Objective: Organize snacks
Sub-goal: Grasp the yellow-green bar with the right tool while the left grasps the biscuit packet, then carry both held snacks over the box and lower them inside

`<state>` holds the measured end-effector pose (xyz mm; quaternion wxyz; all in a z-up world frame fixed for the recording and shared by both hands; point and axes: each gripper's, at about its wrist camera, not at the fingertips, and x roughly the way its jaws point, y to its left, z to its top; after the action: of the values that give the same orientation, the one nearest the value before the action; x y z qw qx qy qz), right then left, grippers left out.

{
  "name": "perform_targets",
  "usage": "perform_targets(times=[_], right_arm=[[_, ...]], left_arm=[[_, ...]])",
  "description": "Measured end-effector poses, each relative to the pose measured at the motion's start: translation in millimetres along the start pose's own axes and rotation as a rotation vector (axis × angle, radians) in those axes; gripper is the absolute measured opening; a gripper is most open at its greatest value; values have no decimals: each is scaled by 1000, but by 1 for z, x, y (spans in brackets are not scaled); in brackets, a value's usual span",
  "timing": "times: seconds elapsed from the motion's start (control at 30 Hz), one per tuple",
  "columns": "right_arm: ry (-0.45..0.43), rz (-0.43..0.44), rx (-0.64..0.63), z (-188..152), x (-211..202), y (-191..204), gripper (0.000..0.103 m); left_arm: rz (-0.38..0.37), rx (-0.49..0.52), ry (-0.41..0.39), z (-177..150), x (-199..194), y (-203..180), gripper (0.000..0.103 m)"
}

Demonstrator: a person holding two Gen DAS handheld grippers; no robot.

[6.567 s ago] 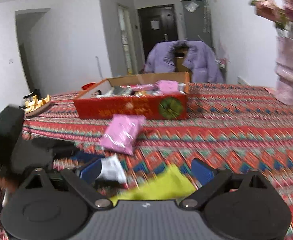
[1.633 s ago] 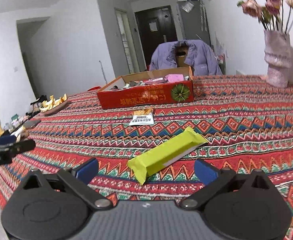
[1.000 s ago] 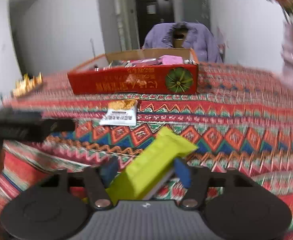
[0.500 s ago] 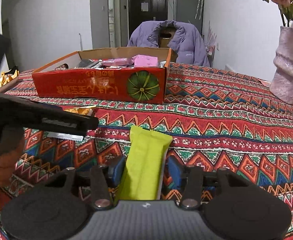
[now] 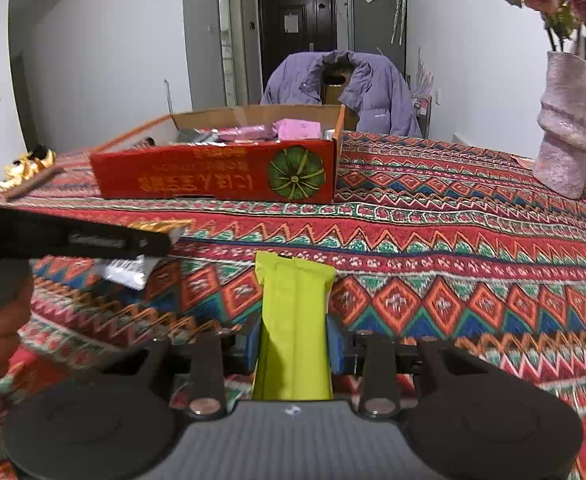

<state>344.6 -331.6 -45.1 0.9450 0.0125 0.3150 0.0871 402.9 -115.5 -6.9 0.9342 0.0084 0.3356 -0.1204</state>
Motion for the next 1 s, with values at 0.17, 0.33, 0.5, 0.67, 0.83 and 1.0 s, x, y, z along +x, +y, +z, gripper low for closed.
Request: perform_targets(times=[0.17,0.33,0.5,0.67,0.83,1.0], right_arm=[[-23,7,10,-12,-39,8,32],[-64,19,-8,-17,-72,24,32],[-98,41,-33,-17,-88,42,32],[-116,69,-39,-7,-89,51,32],[-140,99,-60,26,-73,49,32],[-156,140,-85,87,-35,41,32]], left_arm=[[33,15,-46,-23,-57,14,42],[66,-21,-96,-36,-103,30,42],[81,-38,-139,-44,-130,37,42],[73,-42,-160,-38,-137,43,42],[23,-37,-201,3,-124,51,42],[-23,-27,-224,68,-85,58,42]])
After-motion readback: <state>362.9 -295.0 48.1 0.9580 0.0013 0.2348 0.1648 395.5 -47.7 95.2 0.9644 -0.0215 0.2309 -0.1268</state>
